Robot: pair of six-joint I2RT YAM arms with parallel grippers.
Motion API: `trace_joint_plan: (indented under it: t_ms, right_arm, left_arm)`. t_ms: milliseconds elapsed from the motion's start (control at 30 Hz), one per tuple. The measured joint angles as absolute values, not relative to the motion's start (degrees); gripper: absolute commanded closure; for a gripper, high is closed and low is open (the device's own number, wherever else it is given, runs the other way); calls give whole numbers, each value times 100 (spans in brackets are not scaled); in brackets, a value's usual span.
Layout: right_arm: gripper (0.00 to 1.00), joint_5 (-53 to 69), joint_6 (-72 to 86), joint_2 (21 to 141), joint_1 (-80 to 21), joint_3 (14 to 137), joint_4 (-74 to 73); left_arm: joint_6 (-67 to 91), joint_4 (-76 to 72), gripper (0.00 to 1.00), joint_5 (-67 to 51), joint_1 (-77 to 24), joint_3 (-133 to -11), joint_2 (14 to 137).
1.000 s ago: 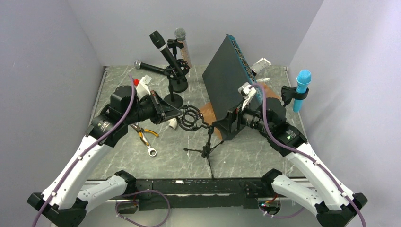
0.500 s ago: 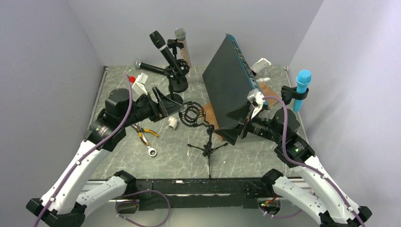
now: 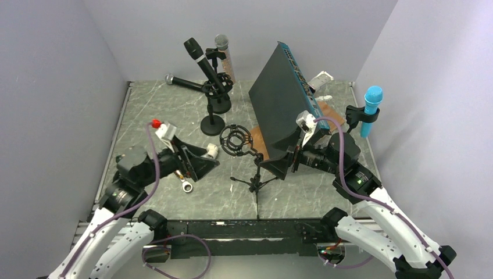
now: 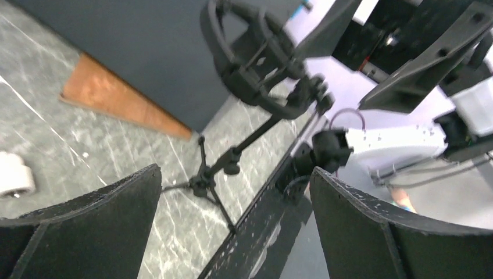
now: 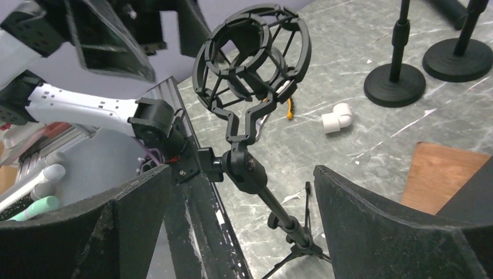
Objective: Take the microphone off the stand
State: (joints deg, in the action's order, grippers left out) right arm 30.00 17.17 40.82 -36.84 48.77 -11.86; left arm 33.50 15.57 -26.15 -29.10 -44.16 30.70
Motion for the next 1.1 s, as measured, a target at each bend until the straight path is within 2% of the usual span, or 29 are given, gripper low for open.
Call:
trace_joint_plan:
  t_ms: [100,267,467,767,1100]
  right_arm:
    - [1,2886,1721,4091,-3872,4781,-1186]
    - [1,2646,1712,4180,-4141,4718,-1184]
    - [1,2353,1704,4202,-4324,4709,-1129]
    - [6,2082,1686,4202,-4410,4700,-1048]
    - [7,1999,1697,4237,-4440,4670,-928]
  left_arm:
    - [3299,1212,2,-2967,-3096,-3885,3253]
    - [3345,484,19,-2545,-4576,-3420,3894]
    - [3365,-1280,16,-1061,-5927,-2405,4270]
    - [3398,-2215,23,108,-6082,-2134,5070]
    - [4541,-3588,33,202,-6084,-1612,5791]
